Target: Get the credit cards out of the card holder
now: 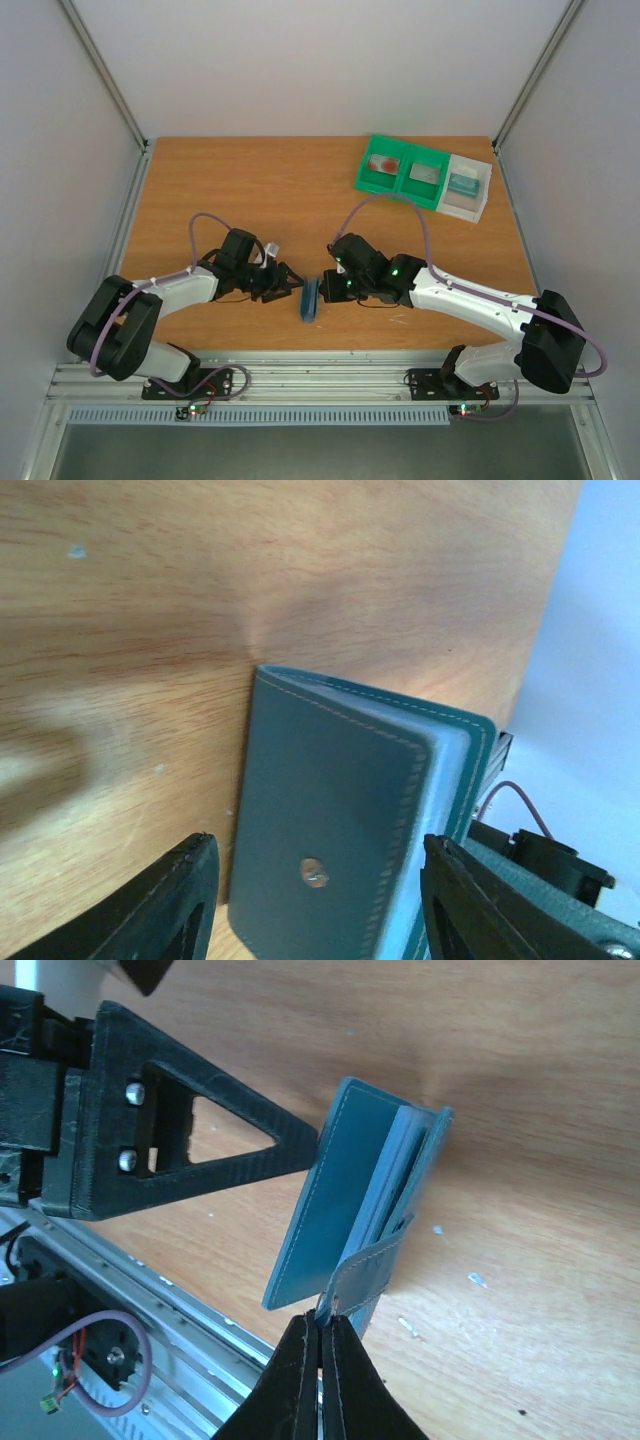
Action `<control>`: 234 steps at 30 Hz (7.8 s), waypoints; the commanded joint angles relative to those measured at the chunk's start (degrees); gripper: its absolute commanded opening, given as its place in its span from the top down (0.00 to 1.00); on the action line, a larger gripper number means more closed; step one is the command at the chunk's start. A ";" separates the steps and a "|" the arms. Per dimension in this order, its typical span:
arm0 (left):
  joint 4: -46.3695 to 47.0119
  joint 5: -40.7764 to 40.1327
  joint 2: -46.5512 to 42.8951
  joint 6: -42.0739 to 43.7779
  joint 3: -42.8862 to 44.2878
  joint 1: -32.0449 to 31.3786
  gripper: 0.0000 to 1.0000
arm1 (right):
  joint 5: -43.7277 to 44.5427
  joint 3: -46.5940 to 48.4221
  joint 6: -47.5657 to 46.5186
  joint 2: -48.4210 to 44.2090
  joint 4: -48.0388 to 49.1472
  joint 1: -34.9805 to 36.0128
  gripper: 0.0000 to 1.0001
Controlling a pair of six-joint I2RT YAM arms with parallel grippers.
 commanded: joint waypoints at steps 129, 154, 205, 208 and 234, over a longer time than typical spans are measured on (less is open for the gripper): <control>0.13 -8.38 2.57 1.50 -3.67 -0.94 0.92 | -13.29 -9.97 6.89 18.66 26.53 -6.19 0.80; -7.80 -13.36 2.90 6.99 -0.18 -0.94 0.93 | -15.02 -10.76 6.30 20.51 28.51 -6.62 0.79; -21.43 5.43 -21.99 17.23 9.45 -0.94 0.56 | -21.88 -2.61 -20.22 -7.76 -5.29 -9.41 0.99; -16.81 11.61 -26.30 15.12 7.80 -0.94 0.53 | -27.91 -2.48 -20.72 -9.80 -4.96 -9.36 0.99; -27.54 29.63 -28.46 17.44 14.76 -1.11 0.56 | -53.28 -1.36 -12.90 -14.63 10.36 -9.43 0.99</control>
